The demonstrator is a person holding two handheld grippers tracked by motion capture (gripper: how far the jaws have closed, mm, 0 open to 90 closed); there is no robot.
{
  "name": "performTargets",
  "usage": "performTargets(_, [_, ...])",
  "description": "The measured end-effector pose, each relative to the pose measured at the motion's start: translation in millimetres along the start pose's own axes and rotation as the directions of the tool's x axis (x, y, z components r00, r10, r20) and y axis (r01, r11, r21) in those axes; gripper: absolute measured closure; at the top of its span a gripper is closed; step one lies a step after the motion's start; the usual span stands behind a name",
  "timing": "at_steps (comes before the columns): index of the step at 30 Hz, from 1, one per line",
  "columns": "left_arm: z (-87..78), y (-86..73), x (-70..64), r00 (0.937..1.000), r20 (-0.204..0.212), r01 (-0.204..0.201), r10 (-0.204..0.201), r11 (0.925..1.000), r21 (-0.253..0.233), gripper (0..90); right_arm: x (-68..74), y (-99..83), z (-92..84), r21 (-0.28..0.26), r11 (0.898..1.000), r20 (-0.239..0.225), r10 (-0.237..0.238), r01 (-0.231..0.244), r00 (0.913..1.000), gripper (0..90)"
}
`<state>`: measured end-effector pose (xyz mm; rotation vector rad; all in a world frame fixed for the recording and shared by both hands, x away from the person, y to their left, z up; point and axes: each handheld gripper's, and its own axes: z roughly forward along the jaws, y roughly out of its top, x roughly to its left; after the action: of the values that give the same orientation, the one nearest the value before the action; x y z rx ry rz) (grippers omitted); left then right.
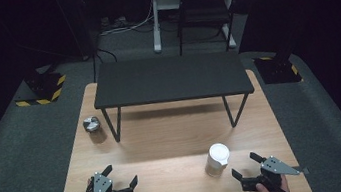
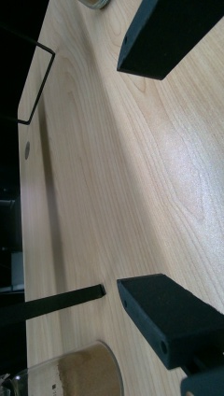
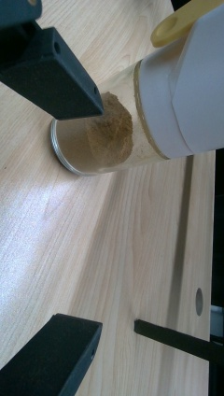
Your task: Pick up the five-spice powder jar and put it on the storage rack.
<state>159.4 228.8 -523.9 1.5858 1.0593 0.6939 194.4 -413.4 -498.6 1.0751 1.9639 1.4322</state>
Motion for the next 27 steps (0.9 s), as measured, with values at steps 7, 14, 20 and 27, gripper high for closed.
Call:
performTargets(7, [-1.6, 0.5, 3.0, 0.9996, -0.03, 0.002, -0.002, 0.9998, -0.02, 0.5, -1.5, -0.5, -0.3, -0.003, 1.0, -0.006, 0.006, -0.006, 1.0, 0.0])
performTargets(14, [-3.7, 3.1, 14.1, 0.9949, -0.099, 0.019, -0.022, 0.9993, -0.034, 0.5, -1.0, -0.7, -0.4, -0.004, 1.0, -0.005, 0.004, -0.004, 1.0, 0.0])
performTargets(20, [-1.4, 8.1, 27.1, 0.9834, -0.173, 0.048, -0.054, 0.998, -0.042, 0.5, -1.7, -0.7, -0.4, -0.003, 1.0, -0.006, 0.01, -0.01, 0.9999, 0.0])
performTargets(27, [6.9, 15.0, 41.9, 0.9734, -0.224, 0.042, -0.049, 0.9984, -0.039, 0.6, -3.1, -1.4, -0.7, -0.007, 1.0, -0.011, 0.015, -0.015, 0.9998, 0.0])
